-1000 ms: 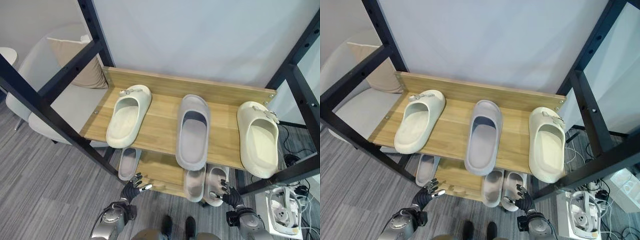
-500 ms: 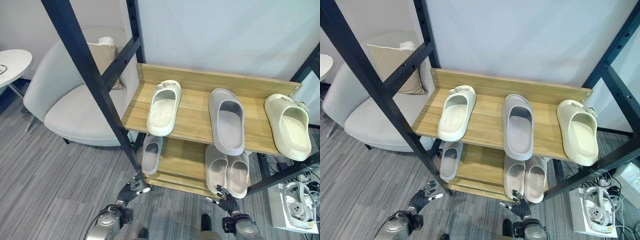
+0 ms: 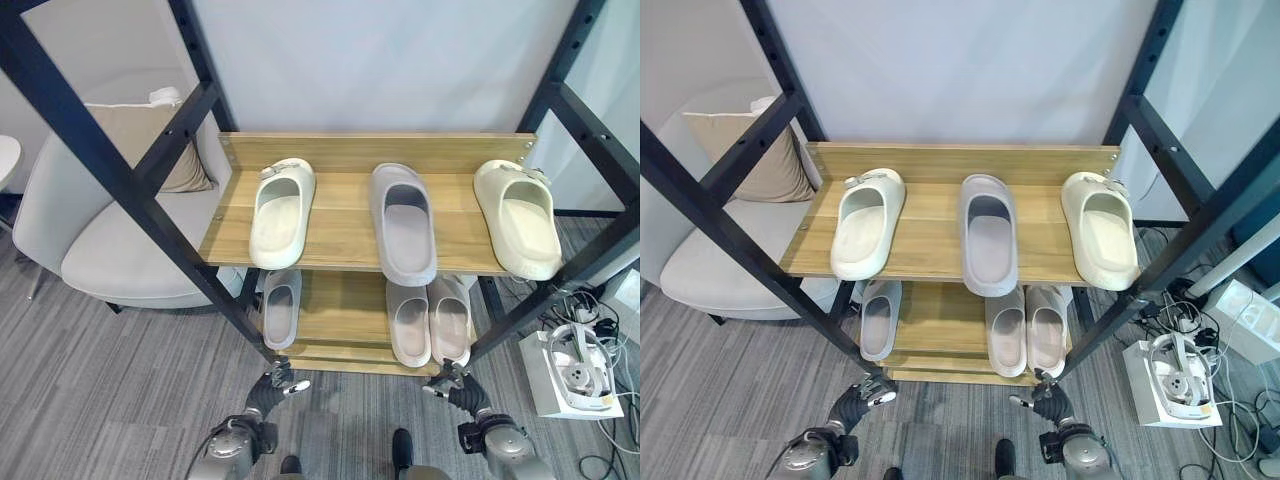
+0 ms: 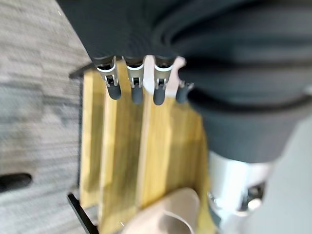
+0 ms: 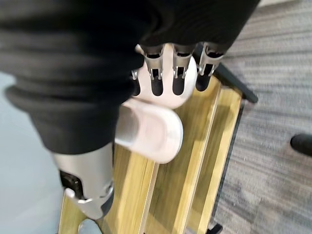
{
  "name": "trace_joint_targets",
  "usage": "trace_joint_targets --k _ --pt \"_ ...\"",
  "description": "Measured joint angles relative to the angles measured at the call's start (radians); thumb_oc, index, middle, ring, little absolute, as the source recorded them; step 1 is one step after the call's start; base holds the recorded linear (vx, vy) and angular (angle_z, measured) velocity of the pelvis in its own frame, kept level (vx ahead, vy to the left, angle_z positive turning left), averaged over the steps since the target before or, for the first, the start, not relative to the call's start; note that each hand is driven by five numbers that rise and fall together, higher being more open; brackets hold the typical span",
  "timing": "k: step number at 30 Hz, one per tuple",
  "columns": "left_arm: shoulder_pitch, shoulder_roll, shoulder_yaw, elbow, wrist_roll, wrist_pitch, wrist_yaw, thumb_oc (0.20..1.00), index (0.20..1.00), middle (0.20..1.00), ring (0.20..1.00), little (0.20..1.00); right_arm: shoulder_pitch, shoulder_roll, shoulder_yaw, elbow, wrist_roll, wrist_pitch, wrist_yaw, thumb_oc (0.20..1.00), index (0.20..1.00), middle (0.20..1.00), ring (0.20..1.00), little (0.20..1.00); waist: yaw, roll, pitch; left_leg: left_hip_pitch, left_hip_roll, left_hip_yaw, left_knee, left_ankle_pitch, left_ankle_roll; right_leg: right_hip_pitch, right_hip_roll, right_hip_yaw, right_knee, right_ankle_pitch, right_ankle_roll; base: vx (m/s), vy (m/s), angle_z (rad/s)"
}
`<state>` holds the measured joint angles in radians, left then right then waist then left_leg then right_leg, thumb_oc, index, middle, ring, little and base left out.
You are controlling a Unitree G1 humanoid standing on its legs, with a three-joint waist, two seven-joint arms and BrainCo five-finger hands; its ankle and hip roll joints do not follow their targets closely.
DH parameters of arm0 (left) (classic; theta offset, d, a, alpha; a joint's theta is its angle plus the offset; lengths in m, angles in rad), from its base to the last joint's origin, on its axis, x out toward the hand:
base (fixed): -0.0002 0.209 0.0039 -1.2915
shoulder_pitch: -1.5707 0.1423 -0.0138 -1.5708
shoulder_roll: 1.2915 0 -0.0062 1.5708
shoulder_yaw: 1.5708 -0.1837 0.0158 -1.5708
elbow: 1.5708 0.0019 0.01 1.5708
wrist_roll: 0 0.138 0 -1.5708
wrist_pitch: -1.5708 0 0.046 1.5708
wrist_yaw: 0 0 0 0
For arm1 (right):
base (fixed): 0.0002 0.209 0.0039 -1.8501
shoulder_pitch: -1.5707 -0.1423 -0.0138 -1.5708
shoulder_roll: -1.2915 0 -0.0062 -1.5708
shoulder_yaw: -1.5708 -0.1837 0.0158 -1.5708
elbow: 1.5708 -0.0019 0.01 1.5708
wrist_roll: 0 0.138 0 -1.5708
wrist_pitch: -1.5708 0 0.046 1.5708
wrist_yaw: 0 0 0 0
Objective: Arrange the slippers neatly on the shoe rack.
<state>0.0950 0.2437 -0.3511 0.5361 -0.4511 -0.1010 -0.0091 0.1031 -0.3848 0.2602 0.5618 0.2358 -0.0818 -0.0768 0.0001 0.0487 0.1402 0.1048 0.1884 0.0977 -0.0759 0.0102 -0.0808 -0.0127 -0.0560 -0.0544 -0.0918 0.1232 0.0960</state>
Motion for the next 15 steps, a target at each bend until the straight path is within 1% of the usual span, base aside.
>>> trace_joint_targets --k 2,4,8,9,12,13,14,15 --pt "-0.021 -0.017 -0.002 -0.007 0.000 0.000 -0.001 1.000 1.000 1.000 1.000 1.000 0.011 -0.004 -0.003 0.000 0.001 0.000 -0.001 1.000 1.000 1.000 1.000 1.000 -0.006 -0.005 0.002 -0.001 0.005 -0.005 -0.003 -0.003 0.004 0.006 0.004 -0.004 0.000 -0.009 -0.020 0.01 -0.066 0.06" --pt "-0.022 -0.013 -0.002 -0.007 0.000 0.000 0.000 1.000 1.000 1.000 1.000 1.000 0.015 -0.004 -0.002 0.000 0.000 0.000 -0.001 1.000 1.000 1.000 1.000 1.000 -0.019 -0.006 0.003 -0.002 0.002 -0.006 -0.006 -0.004 0.004 0.007 0.000 -0.006 0.000 -0.008 -0.020 0.01 -0.014 0.02" --pt "-0.019 0.006 -0.002 -0.009 0.001 0.000 0.000 1.000 1.000 1.000 1.000 1.000 0.035 -0.025 0.002 -0.049 -0.102 0.004 -0.019 1.000 1.000 1.000 1.000 1.000 -0.023 -0.020 0.005 -0.002 -0.006 -0.007 -0.010 -0.003 0.003 0.007 -0.010 -0.001 0.000 -0.006 -0.016 0.00 0.000 0.00" --pt "-0.016 0.011 -0.002 -0.019 0.001 0.001 0.001 1.000 1.000 1.000 1.000 1.000 0.066 -0.044 0.003 -0.142 -0.175 0.013 -0.031 1.000 1.000 1.000 1.000 1.000 -0.022 -0.021 0.006 -0.004 -0.011 -0.008 -0.010 -0.001 0.002 0.005 -0.013 -0.001 0.000 -0.005 -0.016 0.00 0.030 0.05" --pt "-0.002 0.013 -0.002 -0.025 0.011 0.000 0.001 1.000 1.000 1.000 1.000 1.000 0.133 -0.106 -0.008 -0.363 -0.329 -0.010 -0.052 1.000 1.000 1.000 1.000 1.000 -0.029 -0.026 0.002 -0.002 -0.018 -0.007 -0.010 -0.001 0.002 0.008 -0.022 -0.002 0.000 -0.002 -0.013 0.00 0.036 0.03" --pt "0.004 0.016 -0.002 -0.023 0.024 -0.001 0.001 1.000 1.000 1.000 1.000 1.000 0.151 -0.105 -0.013 -0.404 -0.380 -0.017 -0.052 1.000 1.000 1.000 1.000 1.000 -0.040 -0.035 -0.001 0.001 -0.023 -0.006 -0.010 0.001 -0.001 0.007 -0.021 0.000 0.000 0.001 -0.010 -0.01 0.055 0.02" --pt "0.010 0.017 -0.002 -0.022 0.040 -0.001 0.001 1.000 1.000 1.000 1.000 1.000 0.180 -0.108 -0.018 -0.467 -0.417 -0.016 -0.051 1.000 1.000 1.000 1.000 1.000 -0.045 -0.038 -0.001 0.000 -0.026 -0.006 -0.010 0.002 -0.004 0.006 -0.023 0.000 0.000 0.011 0.004 -0.02 0.044 -0.03" --pt "0.017 0.017 -0.002 -0.022 0.040 -0.001 0.001 1.000 1.000 1.000 1.000 1.000 0.214 -0.110 -0.019 -0.531 -0.438 -0.018 -0.051 1.000 1.000 1.000 1.000 1.000 -0.047 -0.041 -0.001 0.001 -0.029 -0.005 -0.010 0.002 -0.004 0.005 -0.025 0.002 0.000 0.011 0.004 -0.02 0.047 -0.04"
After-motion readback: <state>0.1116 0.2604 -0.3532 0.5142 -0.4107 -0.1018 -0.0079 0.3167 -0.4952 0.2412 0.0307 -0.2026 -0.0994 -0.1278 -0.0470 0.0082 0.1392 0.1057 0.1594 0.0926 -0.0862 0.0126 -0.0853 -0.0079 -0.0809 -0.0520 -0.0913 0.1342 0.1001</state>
